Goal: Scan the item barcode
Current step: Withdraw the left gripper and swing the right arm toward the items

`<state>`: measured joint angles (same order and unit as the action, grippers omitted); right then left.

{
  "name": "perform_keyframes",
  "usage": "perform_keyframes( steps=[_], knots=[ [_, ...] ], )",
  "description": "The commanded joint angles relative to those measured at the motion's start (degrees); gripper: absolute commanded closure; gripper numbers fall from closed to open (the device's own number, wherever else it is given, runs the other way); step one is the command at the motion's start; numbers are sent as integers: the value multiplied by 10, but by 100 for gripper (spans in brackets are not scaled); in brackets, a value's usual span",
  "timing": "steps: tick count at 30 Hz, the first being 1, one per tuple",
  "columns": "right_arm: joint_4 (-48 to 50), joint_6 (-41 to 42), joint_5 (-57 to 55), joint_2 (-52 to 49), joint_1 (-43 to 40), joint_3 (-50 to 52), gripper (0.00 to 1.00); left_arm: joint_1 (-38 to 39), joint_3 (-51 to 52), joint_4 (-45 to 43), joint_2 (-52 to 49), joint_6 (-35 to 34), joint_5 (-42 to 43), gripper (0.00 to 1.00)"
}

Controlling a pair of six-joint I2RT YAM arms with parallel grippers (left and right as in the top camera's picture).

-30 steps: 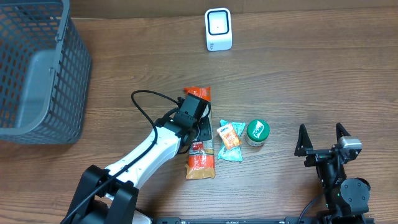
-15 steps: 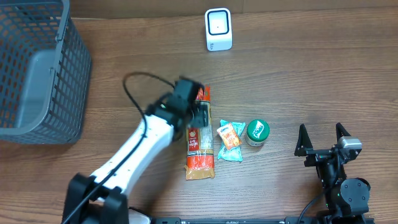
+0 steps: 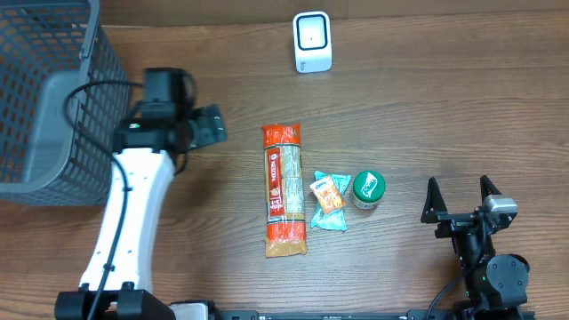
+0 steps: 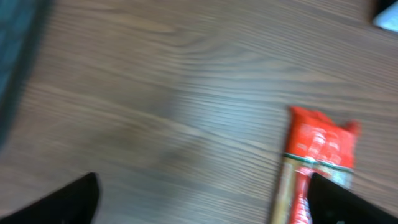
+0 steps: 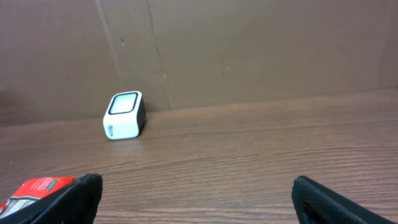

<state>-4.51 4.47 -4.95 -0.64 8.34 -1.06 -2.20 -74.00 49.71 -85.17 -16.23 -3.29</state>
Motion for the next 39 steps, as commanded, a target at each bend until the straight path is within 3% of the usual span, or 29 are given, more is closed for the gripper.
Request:
perform_keyframes(
  steps=[1,18,25,28,33,39],
  knots=[
    [3,0,-5,3,-1,6,0,-45,-2,12,0,21,6,0],
    [-15,2,66,3,-1,-2,0,-61,-2,19,0,21,18,0],
    [-187,2,64,-46,-1,-194,0,-61,-2,19,0,21,18,0],
    [-245,48,64,-113,-1,-302,0,-61,-2,19,0,21,18,0],
    [-395,48,76,-270,-1,-504,0,-61,-2,19,0,21,18,0],
    [-671,43,77,-510,0,-760,0,-61,-2,19,0,21,18,0]
  ],
)
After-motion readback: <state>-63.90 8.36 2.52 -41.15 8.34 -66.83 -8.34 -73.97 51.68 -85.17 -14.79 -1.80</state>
